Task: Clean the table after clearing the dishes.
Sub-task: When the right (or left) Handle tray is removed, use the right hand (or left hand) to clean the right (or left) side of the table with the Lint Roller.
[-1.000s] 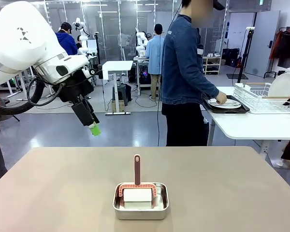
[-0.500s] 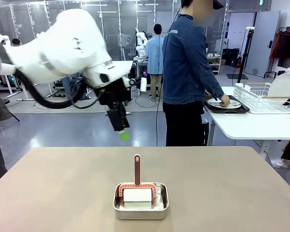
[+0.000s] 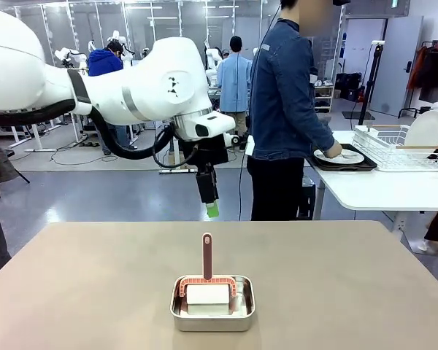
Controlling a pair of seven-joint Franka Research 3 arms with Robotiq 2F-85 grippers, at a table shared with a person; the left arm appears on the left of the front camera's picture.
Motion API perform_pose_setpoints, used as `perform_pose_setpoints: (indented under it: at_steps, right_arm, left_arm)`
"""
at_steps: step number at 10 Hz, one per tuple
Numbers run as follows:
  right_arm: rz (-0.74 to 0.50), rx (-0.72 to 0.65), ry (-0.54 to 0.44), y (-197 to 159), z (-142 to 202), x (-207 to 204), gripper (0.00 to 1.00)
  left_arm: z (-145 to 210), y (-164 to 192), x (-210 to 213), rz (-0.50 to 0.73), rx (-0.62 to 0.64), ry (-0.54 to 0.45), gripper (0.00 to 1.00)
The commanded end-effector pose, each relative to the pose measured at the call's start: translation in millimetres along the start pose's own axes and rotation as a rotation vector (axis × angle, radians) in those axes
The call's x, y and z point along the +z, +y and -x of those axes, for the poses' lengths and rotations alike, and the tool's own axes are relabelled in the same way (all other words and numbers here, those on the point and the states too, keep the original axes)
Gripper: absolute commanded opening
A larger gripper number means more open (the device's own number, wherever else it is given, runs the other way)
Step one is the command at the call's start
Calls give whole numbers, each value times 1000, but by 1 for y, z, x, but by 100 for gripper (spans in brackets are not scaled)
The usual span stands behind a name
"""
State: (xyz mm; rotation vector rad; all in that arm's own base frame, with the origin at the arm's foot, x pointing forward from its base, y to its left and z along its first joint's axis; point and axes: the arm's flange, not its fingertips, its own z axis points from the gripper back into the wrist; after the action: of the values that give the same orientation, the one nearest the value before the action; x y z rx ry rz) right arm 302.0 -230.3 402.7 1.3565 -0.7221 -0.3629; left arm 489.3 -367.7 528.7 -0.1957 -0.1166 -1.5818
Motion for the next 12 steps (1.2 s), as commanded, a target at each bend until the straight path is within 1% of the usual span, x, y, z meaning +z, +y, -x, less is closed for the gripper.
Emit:
perform_pose_setpoints:
  at_steps: [1,3,4,7,9,11,12]
  right_arm:
    - [-9,5,-4,3,-1,-1,100]
    - [-9,5,-4,3,-1,-1,100]
    - [-9,5,-4,3,-1,-1,100]
    - [-9,5,-4,3,-1,-1,100]
    - [-9,5,-4,3,-1,-1,100]
    - [-9,5,-4,3,-1,-1,100]
    - [-9,5,-4,3,-1,-1,100]
  left_arm:
    - [-1,1,-11,48,17,65,100]
    - [9,5,-27,69,15,64,100]
    - [12,7,-37,84,-2,86,100]
    - [12,12,-64,143,-21,103,100]
    - [12,12,-81,180,-11,125,100]
    - [11,13,-94,204,0,127,100]
    - [12,12,-99,223,8,153,100]
